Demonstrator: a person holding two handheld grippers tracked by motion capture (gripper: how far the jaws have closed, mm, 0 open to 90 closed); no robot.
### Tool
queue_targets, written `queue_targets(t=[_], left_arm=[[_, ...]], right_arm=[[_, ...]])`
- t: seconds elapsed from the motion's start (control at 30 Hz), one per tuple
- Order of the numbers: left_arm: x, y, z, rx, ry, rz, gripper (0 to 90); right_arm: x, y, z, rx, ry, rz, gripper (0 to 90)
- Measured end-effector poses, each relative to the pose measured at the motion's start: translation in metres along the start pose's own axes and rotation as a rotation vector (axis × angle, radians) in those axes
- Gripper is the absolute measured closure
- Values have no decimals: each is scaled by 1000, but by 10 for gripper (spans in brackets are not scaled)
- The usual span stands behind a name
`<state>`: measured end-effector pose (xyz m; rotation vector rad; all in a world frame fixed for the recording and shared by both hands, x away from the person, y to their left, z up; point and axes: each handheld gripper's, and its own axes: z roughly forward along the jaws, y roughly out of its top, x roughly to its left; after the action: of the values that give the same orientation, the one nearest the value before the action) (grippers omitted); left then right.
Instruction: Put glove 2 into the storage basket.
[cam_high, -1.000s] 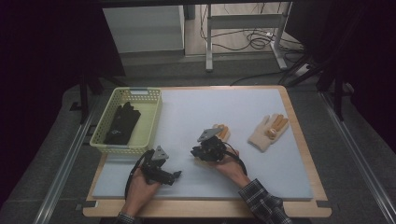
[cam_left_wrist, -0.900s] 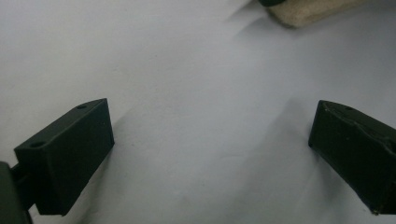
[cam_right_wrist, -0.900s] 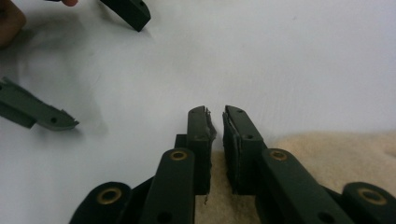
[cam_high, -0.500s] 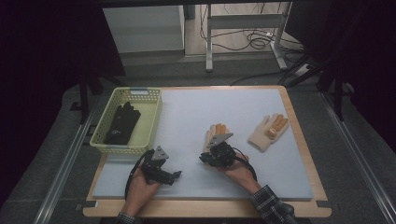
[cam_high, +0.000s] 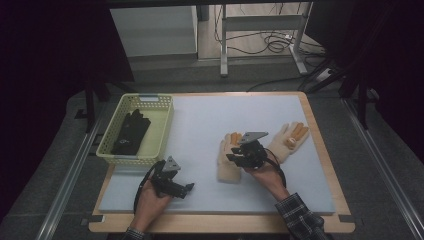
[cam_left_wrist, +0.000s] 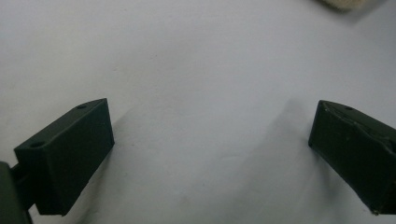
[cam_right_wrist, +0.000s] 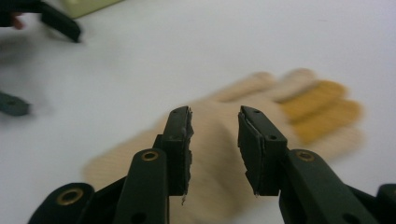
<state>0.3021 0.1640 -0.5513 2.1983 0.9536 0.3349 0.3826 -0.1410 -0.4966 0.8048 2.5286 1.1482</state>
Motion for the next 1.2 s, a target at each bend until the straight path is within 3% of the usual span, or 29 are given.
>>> queue_targets(t=[0.8,1.07,1.2], left_arm=[[0,0,0,0,0,-1,1],[0,0,0,0,0,0,1],[0,0,0,0,0,0,1]], right_arm=[[-114,-49,-85,-1,-344,227,481],[-132,-74,-80,34,-378,276,374],[-138,-82,-72,42,-392,301,375]])
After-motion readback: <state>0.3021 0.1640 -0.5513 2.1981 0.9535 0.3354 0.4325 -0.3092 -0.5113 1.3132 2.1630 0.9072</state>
